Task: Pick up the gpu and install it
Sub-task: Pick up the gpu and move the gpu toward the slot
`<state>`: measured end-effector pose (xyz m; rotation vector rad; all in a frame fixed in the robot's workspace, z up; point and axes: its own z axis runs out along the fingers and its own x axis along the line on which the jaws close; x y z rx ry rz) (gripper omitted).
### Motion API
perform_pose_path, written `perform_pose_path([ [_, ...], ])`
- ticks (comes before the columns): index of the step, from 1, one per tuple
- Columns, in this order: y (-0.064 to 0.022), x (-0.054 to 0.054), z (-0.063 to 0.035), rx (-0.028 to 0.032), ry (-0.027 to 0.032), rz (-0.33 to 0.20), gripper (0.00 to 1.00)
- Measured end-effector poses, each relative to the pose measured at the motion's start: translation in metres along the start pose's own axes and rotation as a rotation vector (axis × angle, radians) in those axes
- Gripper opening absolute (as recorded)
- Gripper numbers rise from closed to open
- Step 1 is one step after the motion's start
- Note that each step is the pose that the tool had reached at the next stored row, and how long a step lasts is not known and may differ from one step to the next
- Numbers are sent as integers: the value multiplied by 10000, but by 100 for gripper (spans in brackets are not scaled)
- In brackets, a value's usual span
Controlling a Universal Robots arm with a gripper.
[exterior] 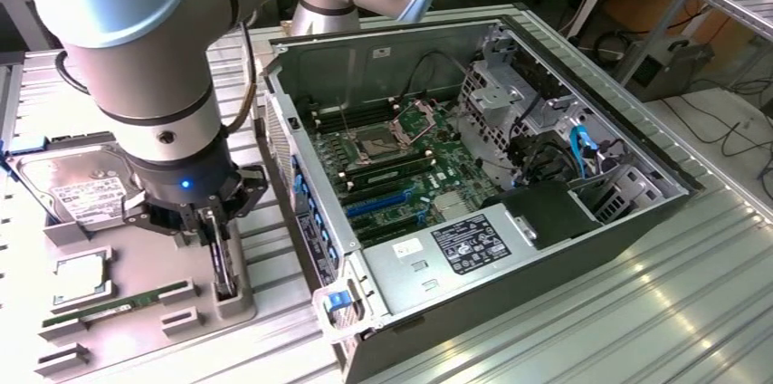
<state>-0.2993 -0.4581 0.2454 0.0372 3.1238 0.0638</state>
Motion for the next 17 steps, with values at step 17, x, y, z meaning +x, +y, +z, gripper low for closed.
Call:
perform_pose_path([
  [17,-6,-222,-877,-56,475,-244,26],
])
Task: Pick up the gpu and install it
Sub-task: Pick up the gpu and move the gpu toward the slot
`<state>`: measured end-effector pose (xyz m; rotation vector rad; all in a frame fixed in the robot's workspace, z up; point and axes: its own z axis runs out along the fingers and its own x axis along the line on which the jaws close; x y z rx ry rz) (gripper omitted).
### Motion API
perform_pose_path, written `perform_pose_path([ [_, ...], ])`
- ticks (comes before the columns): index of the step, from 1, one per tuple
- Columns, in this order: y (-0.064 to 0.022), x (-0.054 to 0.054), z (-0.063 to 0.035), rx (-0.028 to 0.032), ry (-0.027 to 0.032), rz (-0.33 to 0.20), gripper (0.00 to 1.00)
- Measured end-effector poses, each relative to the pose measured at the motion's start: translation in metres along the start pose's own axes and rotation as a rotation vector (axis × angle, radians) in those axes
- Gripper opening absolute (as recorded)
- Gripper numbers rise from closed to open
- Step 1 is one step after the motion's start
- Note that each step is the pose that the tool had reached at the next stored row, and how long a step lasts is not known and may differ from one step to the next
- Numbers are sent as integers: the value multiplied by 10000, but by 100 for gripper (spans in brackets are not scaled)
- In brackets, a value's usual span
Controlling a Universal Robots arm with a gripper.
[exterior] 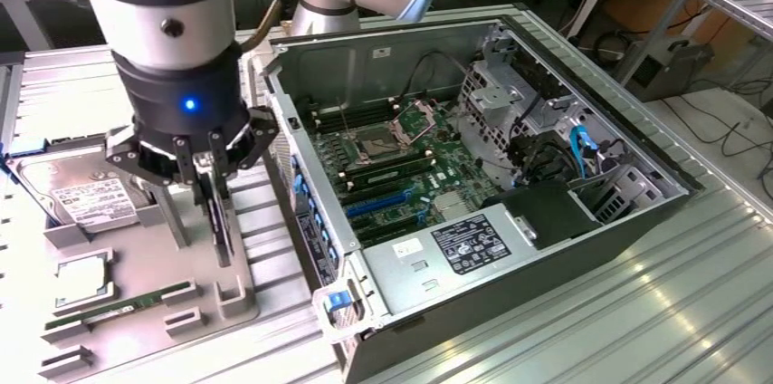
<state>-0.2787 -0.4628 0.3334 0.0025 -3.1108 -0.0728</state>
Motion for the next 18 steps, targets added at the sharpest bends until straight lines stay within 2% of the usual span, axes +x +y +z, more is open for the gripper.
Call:
perform_pose_path([
  [1,-2,-16,-82,-3,5,-1,26],
  [3,-9,-41,-185,-4,14,-3,26],
  [18,-111,-317,-899,-38,104,-24,26],
])
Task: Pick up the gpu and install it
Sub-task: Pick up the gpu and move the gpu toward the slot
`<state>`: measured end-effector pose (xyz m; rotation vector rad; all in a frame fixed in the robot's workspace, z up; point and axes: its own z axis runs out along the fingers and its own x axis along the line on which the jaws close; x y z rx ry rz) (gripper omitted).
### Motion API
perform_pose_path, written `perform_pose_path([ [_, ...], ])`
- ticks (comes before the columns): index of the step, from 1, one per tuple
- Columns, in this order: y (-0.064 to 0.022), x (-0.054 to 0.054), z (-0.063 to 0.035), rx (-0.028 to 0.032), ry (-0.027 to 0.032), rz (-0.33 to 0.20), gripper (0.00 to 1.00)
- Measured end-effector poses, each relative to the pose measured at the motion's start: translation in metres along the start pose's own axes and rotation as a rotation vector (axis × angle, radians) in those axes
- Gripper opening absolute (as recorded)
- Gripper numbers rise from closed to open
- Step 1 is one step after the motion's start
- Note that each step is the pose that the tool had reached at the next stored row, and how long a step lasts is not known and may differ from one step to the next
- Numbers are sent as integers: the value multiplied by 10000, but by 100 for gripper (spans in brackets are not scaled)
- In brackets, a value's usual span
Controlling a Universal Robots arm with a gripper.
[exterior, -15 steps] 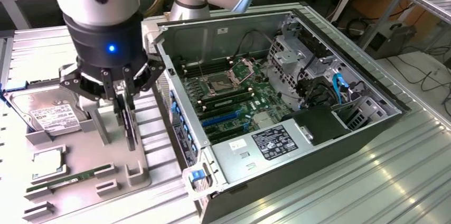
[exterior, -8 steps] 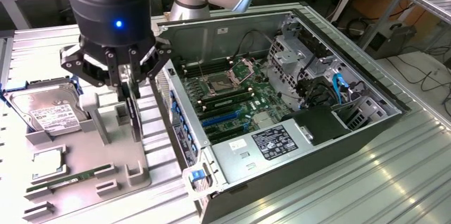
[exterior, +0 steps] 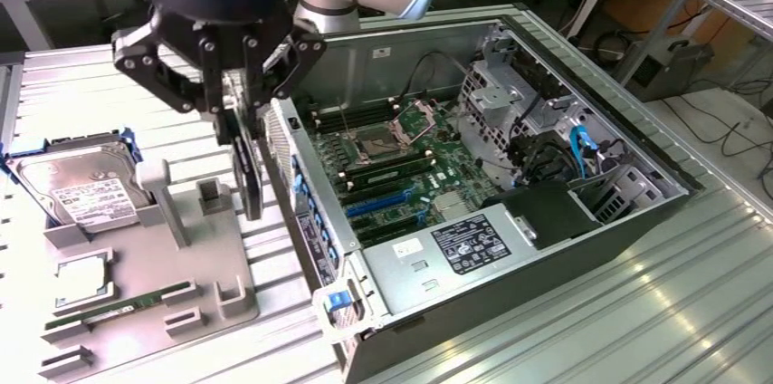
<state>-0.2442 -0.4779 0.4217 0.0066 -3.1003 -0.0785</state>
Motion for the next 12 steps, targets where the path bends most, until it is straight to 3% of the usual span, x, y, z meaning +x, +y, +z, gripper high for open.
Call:
perform_pose_path([
  [3,-35,-97,-199,-13,43,2,26],
  [6,-67,-268,-377,-35,111,4,26],
  [9,-83,-416,-420,-61,141,3,26],
  [12,-93,-643,-432,-97,160,4,26],
])
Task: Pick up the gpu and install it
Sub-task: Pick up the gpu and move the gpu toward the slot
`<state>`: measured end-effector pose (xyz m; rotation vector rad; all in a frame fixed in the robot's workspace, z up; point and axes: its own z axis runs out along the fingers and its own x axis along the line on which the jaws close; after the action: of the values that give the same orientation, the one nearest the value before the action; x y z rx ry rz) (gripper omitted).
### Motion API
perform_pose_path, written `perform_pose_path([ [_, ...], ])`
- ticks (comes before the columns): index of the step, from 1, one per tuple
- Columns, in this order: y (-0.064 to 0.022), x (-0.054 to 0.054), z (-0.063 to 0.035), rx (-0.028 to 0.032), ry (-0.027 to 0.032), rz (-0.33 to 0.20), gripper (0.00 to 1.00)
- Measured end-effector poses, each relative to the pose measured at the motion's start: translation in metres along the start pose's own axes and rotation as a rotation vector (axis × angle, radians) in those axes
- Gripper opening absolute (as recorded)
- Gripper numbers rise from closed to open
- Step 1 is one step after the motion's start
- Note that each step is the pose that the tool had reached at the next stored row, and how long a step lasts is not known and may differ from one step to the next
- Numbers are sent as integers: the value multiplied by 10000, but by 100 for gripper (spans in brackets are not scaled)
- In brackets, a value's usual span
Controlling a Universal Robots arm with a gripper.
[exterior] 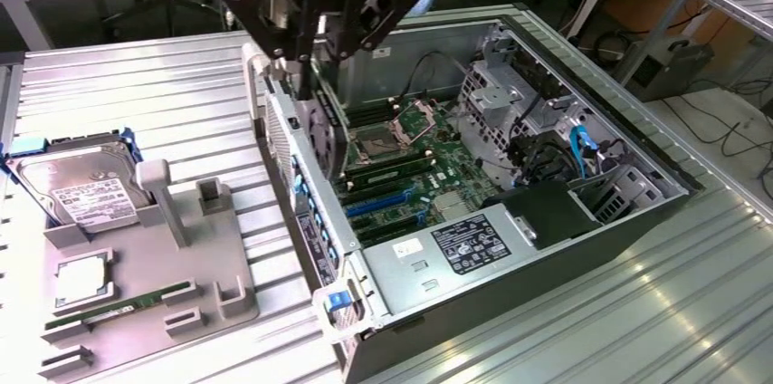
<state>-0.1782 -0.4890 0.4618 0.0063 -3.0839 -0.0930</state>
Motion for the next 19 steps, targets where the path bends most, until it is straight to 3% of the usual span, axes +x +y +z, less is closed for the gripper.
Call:
perform_pose_path([
  [4,-1,-241,-11,-32,2,-2,26],
  [11,-4,-608,26,-32,1,-2,26],
  [19,60,-1049,164,41,1,2,26],
])
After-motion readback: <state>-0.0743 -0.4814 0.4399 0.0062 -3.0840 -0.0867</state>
